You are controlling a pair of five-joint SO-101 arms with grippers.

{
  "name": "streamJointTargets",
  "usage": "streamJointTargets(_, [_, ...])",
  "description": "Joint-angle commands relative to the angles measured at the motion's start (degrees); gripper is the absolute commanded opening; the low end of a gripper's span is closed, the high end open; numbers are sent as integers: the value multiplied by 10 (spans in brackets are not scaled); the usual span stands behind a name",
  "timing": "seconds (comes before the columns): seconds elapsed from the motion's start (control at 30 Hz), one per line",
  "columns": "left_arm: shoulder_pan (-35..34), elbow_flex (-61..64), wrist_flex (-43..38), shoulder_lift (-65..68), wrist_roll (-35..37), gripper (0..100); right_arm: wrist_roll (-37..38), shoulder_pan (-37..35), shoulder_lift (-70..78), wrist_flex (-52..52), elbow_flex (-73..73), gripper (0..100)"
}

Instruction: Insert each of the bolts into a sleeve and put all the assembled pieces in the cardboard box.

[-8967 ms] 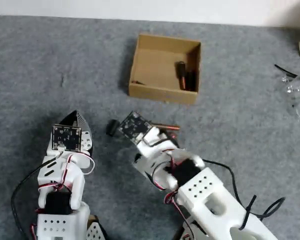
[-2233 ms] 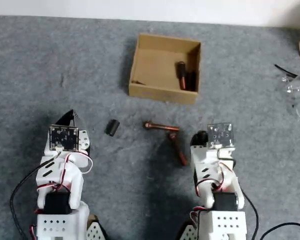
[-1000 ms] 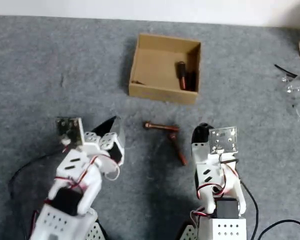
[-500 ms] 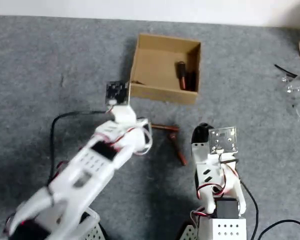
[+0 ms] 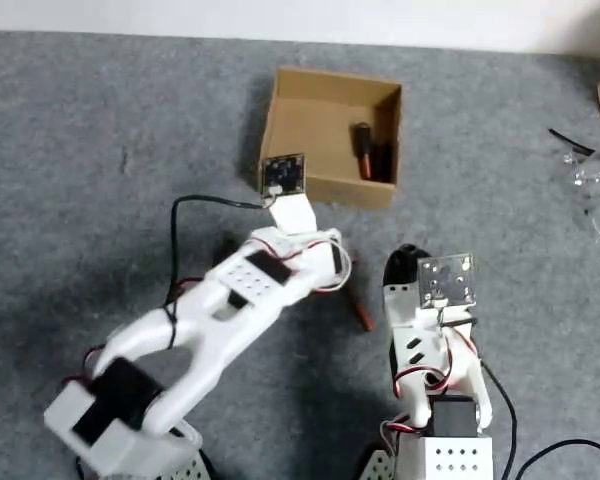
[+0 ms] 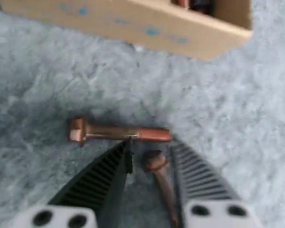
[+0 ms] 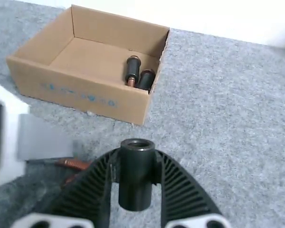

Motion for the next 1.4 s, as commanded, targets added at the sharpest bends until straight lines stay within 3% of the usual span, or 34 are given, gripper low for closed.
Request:
streamJointTargets(0.0, [7, -70, 44, 44, 36, 204, 8, 4, -12, -24, 51, 3])
streamJointTargets(0.17, [2, -150, 149, 80, 63, 193, 8, 4, -12, -25, 51, 3])
streamJointTargets(0.37, [2, -191, 205, 81, 68, 196, 8, 4, -12, -25, 51, 4])
streamJointTargets(0.7, [-24, -179, 201, 125, 68, 196, 8, 4, -12, -26, 51, 4])
streamJointTargets(1.37, [-44, -291, 202, 226, 92, 196, 9, 4, -12, -26, 51, 4])
